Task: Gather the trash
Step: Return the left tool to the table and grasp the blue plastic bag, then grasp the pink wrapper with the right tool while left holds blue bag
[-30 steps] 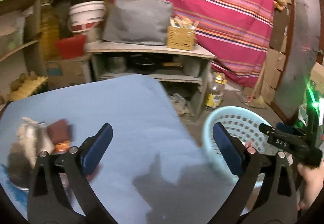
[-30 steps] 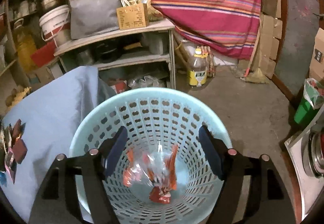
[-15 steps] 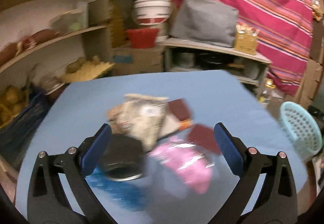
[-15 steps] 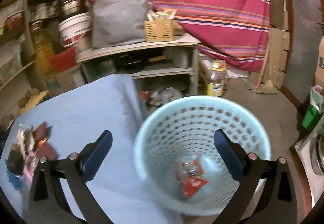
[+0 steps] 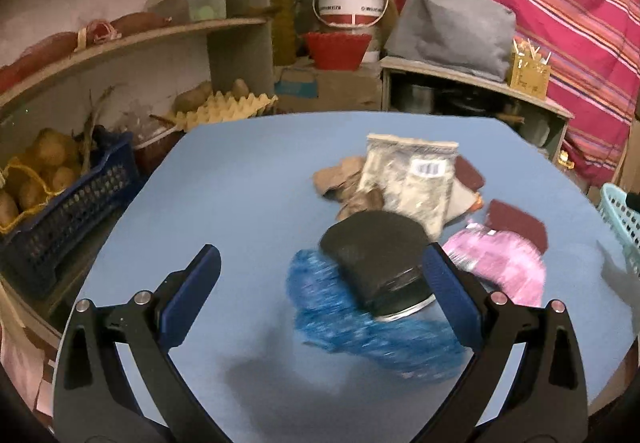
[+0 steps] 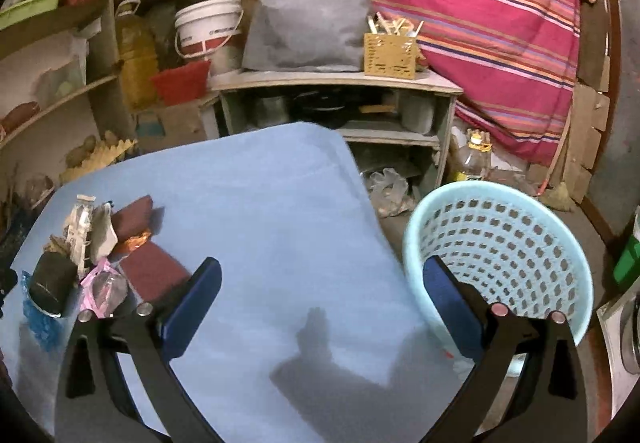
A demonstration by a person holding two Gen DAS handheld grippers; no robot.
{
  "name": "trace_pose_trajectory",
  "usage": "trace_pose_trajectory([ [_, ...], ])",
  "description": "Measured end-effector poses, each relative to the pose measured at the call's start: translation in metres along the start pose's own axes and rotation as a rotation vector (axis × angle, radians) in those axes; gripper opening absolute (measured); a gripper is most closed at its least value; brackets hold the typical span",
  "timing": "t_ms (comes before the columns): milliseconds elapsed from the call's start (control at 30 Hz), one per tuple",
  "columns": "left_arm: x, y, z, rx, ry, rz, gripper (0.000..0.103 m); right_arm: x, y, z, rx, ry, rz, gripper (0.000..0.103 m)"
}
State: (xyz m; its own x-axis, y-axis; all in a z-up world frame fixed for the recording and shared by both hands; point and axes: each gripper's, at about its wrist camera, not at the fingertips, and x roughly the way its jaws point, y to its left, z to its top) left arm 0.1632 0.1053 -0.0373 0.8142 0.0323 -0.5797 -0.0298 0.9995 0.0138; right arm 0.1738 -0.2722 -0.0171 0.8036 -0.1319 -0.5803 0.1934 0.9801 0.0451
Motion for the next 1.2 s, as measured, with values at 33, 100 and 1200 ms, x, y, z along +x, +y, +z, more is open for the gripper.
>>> trace_pose_trajectory([
  [33,0.004,0.003,-0.003,0.002,0.012,-0.001,0.097,0.001,0.005,-0.001,0.0,0.007,0.009,0.098],
  [100,0.015,0.013,-0.01,-0.002,0.052,-0.014,0.095,0.004,0.015,-0.001,-0.004,0.02,0.017,0.098],
  [1200,0.015,0.038,0.017,-0.021,0.026,-0.038,0.024,0.004,0.163,-0.037,-0.211,0.12,0.095,0.098],
])
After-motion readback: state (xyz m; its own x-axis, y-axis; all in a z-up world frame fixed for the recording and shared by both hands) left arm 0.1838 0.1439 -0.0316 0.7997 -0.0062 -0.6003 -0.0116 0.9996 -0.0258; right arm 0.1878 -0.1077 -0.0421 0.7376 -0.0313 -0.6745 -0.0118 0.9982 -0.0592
